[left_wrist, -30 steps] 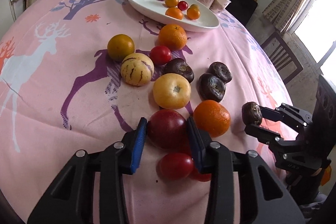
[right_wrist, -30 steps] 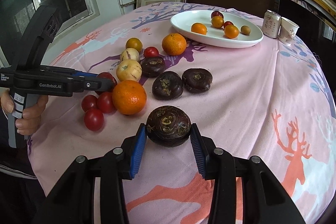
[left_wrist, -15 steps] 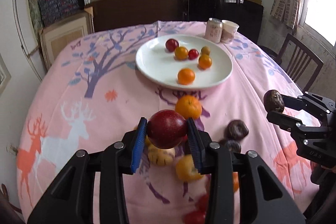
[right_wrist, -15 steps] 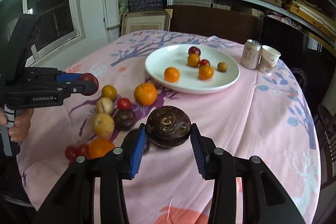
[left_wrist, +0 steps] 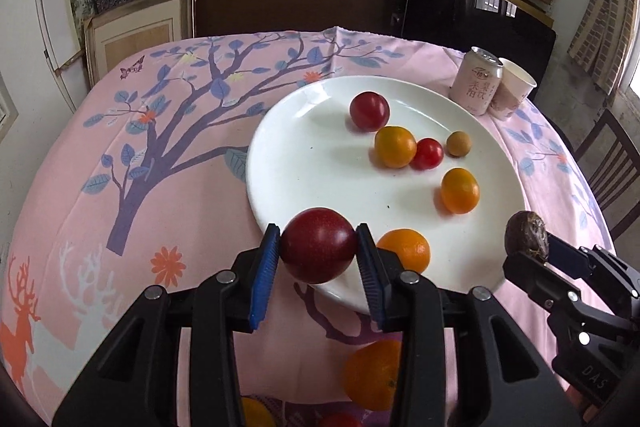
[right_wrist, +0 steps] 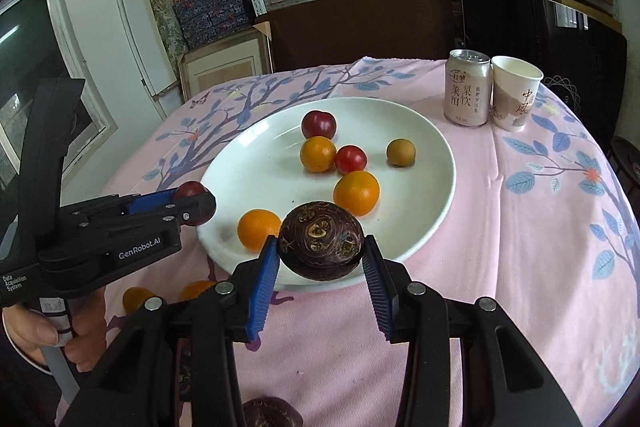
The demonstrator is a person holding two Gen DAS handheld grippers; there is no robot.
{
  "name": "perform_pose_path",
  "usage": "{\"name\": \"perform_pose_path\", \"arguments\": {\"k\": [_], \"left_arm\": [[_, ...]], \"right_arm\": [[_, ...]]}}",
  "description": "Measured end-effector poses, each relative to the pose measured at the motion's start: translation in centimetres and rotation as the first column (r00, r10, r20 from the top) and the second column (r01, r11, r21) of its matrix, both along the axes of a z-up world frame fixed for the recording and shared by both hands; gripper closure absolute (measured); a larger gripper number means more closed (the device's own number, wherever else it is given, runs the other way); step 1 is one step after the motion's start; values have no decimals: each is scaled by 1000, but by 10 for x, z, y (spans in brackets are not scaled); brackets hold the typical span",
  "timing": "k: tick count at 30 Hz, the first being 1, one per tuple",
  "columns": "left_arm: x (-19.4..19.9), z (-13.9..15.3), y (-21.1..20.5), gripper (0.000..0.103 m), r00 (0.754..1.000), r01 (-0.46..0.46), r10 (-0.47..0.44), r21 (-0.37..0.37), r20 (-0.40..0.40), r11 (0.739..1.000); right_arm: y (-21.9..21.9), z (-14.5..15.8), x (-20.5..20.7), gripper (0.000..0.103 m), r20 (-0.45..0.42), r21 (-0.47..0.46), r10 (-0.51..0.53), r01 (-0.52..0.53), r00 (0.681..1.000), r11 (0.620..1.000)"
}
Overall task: Organize fruits
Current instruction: 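Lower both fruits onto the white plate and open both tools, then grasp a red tomato with the left tool while the right tool grasps another red tomato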
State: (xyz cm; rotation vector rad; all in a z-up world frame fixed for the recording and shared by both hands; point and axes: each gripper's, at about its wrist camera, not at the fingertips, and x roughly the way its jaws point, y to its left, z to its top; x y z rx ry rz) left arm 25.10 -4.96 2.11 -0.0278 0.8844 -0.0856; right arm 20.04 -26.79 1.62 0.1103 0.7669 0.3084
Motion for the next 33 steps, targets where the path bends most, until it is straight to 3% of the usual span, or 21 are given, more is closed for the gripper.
{"name": "perform_pose_path", "arguments": {"k": [1,3,6,16,18,27,33], "left_arm": [[1,-1,2,63,1000,-9,9,-11,-3,1000],[-1,3,4,43,999,-30,31,-13,8,999],[-12,15,6,29,996,-38,37,15,77,999],[-66,30,30,23,996,-20,19,11,86,1000],[-80,27,37,17,997,-25,23,22,78,999],[-143,8,57,17,999,-13,12,25,40,1000],[-180,-4,63,17,999,10,-12,61,29,998]], "right_arm": [[-1,-3,4,57,-10,8,-14,14,1000,1000],[-4,-6,7,42,-24,37,-31,31,999,999],[-8,-4,2,42,-13,58,-37,38,999,998],[-25,5,-54,40,7,2,15,-15,1000,1000],[-30,4,-69,39,2,-2,27,-27,1000,1000],[-21,-6,-137,39,-23,-70,135,-136,991,988],[4,-18,-172,39,-59,-60,232,-235,971,970]]}}
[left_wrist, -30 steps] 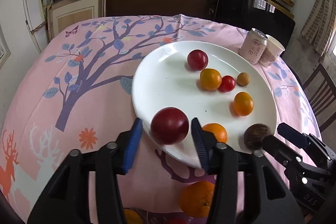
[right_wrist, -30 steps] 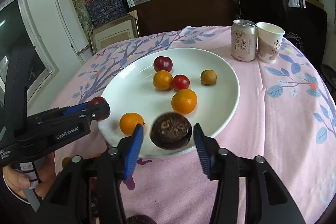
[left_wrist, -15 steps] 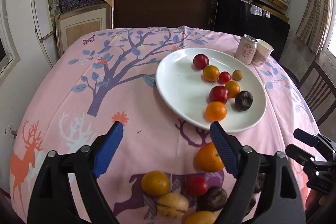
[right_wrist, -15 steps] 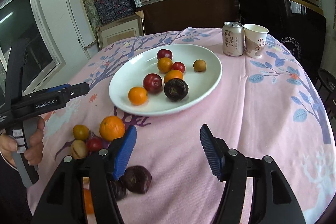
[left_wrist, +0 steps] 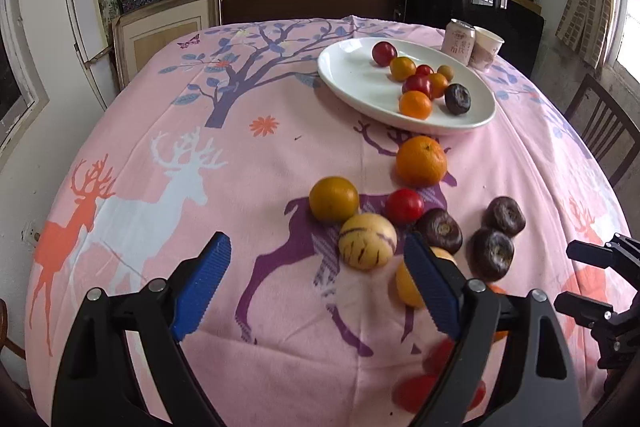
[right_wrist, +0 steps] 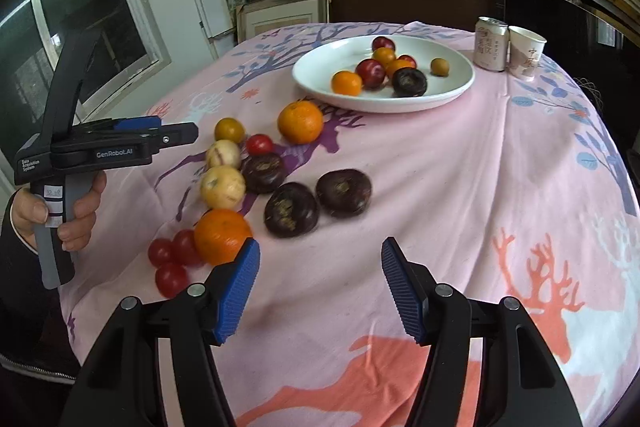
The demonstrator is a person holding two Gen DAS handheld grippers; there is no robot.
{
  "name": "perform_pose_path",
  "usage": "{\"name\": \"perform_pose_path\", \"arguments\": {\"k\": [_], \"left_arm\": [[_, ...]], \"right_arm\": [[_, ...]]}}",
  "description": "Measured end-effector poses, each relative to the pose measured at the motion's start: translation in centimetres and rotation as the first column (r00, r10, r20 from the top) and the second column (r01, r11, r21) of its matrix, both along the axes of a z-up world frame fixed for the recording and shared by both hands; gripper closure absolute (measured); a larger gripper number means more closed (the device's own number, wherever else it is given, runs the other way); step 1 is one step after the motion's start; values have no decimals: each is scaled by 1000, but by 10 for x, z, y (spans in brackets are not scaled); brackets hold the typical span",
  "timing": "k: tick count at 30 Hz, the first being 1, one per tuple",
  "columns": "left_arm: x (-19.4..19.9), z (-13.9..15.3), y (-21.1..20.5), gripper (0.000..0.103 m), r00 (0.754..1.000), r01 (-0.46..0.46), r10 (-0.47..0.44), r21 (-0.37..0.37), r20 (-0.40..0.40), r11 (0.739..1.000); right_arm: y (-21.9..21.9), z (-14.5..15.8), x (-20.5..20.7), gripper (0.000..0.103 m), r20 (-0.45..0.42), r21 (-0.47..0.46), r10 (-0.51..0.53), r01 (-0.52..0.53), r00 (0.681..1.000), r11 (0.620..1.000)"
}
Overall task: Organize fruits
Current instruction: 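Grasp a red tomato with the left tool while the right tool grasps another red tomato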
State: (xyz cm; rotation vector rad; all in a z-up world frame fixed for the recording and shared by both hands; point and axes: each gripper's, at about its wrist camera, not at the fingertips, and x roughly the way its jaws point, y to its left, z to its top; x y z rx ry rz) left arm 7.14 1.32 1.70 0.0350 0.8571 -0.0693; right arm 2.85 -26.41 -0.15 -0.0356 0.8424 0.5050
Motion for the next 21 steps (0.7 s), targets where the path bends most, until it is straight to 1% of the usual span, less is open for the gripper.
{"name": "perform_pose_path", "arguments": {"k": [5,10,14,16,17,18,19,20,21], "left_arm": [[-19,-7,10,17,1000,-15,15,-11,-15,1000],[-29,-12,20,17,999,-30,29,-22,-36,999],[-37,-12,26,17,999,-25,24,-22,-36,999],[-40,-11,27,17,999,-17,16,-22,-35,1000],[-42,-10,27,17,999,-9,8,-24,-36,1000],[-43,-10,27,17,999,1,-2,-27,-37,1000],[-45,-10,26,17,999,14,-15,-27,-37,1000],[-47,-9,24,17,999,27,-28,-25,-36,999],[-49,-9,22,17,998,44,-45,-23,-38,999]], "right_arm": [[32,-5,-27,39,-22,-20,118,-119,993,993],[64,-11,-43,39,-47,-45,214,-216,976,975],[86,-17,-47,39,-62,-60,259,-263,964,963],[96,-19,-46,41,-68,-73,270,-275,960,959],[101,-21,-45,47,-71,-79,276,-282,958,956],[106,-22,-44,57,-71,-80,282,-287,957,955],[108,-23,-43,64,-73,-78,287,-292,955,953],[110,-23,-41,75,-72,-84,282,-287,957,954],[110,-23,-39,77,-69,-90,274,-279,959,956]]}}
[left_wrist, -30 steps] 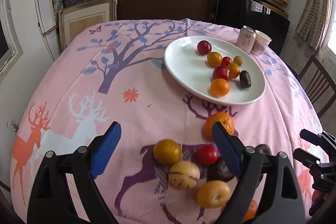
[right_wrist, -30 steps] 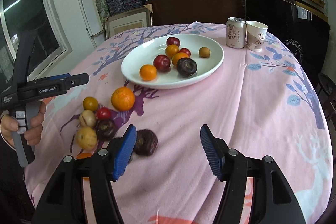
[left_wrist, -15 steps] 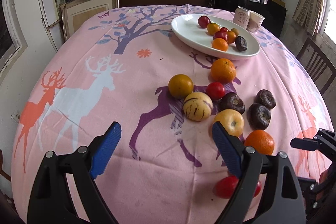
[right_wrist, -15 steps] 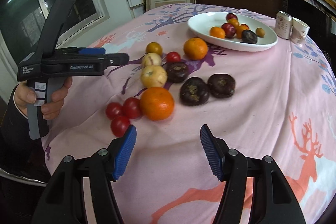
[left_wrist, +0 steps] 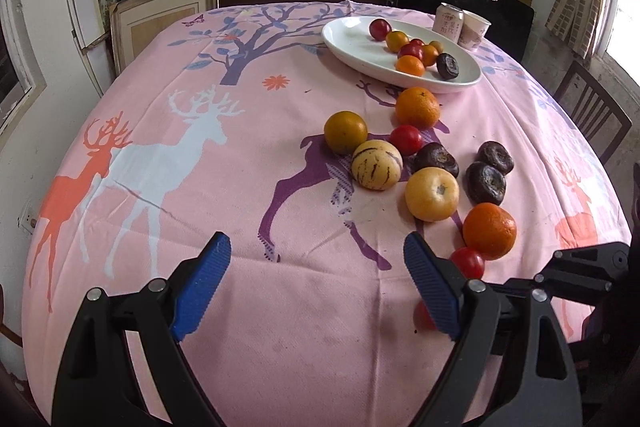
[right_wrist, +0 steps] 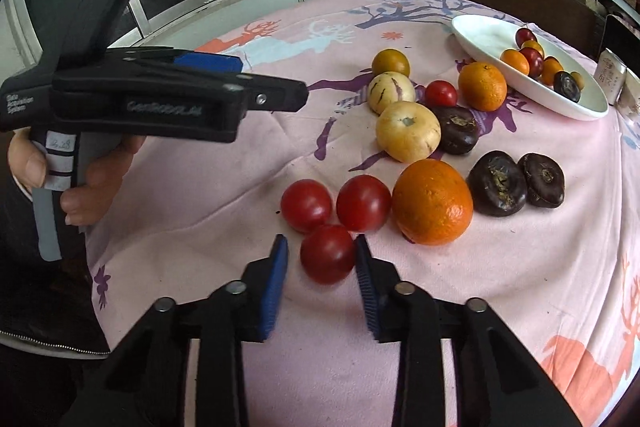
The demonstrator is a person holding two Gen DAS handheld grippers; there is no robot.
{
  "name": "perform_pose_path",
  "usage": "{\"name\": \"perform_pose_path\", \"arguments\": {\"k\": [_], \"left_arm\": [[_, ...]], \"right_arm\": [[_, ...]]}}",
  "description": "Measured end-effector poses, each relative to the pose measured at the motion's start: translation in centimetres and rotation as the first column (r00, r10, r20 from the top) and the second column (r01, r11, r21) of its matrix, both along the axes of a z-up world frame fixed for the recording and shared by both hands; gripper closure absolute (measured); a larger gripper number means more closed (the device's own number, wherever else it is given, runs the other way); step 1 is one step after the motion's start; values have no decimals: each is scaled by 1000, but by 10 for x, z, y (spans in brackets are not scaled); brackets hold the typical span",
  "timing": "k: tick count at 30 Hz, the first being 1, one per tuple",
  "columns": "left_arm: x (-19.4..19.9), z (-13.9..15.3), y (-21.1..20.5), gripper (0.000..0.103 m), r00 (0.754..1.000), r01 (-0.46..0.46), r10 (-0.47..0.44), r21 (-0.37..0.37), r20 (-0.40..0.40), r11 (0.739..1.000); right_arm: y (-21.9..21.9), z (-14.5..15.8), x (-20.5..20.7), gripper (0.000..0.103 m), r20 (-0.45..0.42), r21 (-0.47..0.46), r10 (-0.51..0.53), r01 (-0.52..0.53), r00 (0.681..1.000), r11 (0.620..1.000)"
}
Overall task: Organize fruits
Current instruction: 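Grasp a red tomato with the left tool while the right tool grasps another red tomato, then carry both red tomatoes to the white plate and release them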
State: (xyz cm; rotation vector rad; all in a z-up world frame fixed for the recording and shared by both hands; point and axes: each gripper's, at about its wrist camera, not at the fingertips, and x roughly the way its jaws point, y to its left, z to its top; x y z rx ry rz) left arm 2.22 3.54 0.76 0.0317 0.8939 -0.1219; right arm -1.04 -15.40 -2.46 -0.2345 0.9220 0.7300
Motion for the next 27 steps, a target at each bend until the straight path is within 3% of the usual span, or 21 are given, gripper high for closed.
{"name": "perform_pose_path", "arguments": {"k": [16,19,22,24,27], "left_arm": [[-18,-13,-42,17,976,205,-206,-23,-77,979],[-17,-26,-54,36,963,240,-241,-22,-123,970],[-17,-30,-65,74,939,305,-315,-91,-140,948],[-19,-27,-75,77,937,319,-323,-47,-134,947],[-14,-20,-76,77,929,333,-341,-74,-144,940]], "right_arm": [[-83,9,12,77,-6,69,-181,181,983,981],[-84,8,14,77,-6,78,-181,181,984,980],[-84,8,15,77,-7,81,-178,178,984,981],[-86,7,17,77,-8,81,-181,181,983,980],[-93,10,21,77,-3,87,-192,192,981,978]]}}
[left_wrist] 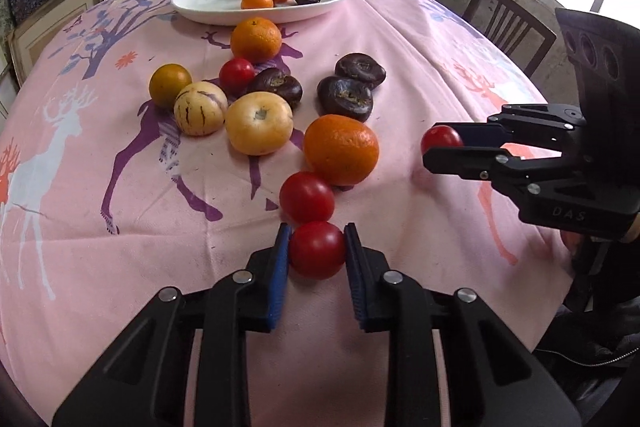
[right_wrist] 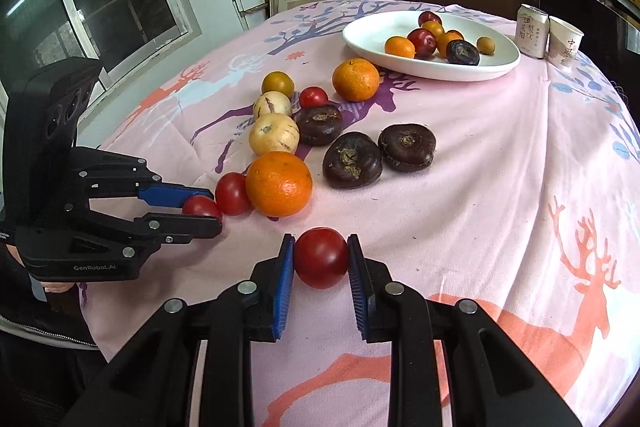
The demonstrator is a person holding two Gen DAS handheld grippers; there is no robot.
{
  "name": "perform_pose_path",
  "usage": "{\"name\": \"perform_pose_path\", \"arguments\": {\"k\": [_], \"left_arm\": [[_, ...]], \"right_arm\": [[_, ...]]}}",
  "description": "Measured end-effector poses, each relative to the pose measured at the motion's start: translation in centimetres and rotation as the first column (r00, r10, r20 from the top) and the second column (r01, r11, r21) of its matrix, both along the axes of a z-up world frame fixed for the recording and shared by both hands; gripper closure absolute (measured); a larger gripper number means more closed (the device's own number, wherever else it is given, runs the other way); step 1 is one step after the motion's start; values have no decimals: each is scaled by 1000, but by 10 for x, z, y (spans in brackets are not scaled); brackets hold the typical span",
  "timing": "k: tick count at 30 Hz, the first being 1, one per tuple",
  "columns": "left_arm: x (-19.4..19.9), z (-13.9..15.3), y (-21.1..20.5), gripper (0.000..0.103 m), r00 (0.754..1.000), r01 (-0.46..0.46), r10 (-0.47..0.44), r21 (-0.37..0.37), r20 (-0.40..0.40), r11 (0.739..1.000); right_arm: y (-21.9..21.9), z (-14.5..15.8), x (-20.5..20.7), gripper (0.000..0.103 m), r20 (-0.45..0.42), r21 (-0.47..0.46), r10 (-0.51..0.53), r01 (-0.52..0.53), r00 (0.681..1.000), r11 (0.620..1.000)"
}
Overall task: Organize fruits
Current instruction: 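Carry both red tomatoes to the white plate and release them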
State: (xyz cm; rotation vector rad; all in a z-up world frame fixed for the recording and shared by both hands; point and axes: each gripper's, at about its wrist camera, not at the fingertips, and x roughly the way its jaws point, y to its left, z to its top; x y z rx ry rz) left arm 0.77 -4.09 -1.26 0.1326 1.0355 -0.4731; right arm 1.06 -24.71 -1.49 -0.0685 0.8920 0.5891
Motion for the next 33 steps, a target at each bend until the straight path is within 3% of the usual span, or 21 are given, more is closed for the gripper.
{"name": "perform_pose_path", "arguments": {"k": [6,9,12,16,19,28,29,30,31,32,33], "left_arm": [[29,54,19,77,984,-102,105,-32,145,994],[65,77,18,77,945,-193,188,-11,269,981],[111,84,8,77,907,-265,245,14,344,964],[173,73,-7,77,915,-300,285,10,285,954],[206,57,-10,77,917,-340,330,6,223,940],[232,33,-9,76,914,-380,375,4,153,925],[233,33,-8,74,912,-387,383,-1,147,922],[234,32,-7,59,909,-394,391,-11,145,919],[234,33,-7,48,903,-404,402,-17,151,914],[232,36,-6,36,895,-415,411,-18,170,910],[231,38,-7,33,892,-415,411,-16,188,910]], "right_arm": [[-20,22,15,77,69,15,-62,61,996,998],[-29,42,36,77,142,37,-114,110,983,993],[-33,58,64,76,201,74,-175,163,964,984],[-30,65,104,76,234,108,-233,213,944,971],[-27,55,139,76,165,126,-256,237,953,963],[-15,25,194,76,58,99,-290,283,955,954],[-14,22,197,75,46,96,-291,286,955,953],[-13,20,200,73,35,97,-297,293,954,951],[-13,18,201,68,29,100,-307,302,951,948],[-15,17,203,55,23,109,-318,314,948,943],[-17,18,202,53,21,122,-334,330,942,936]]}}
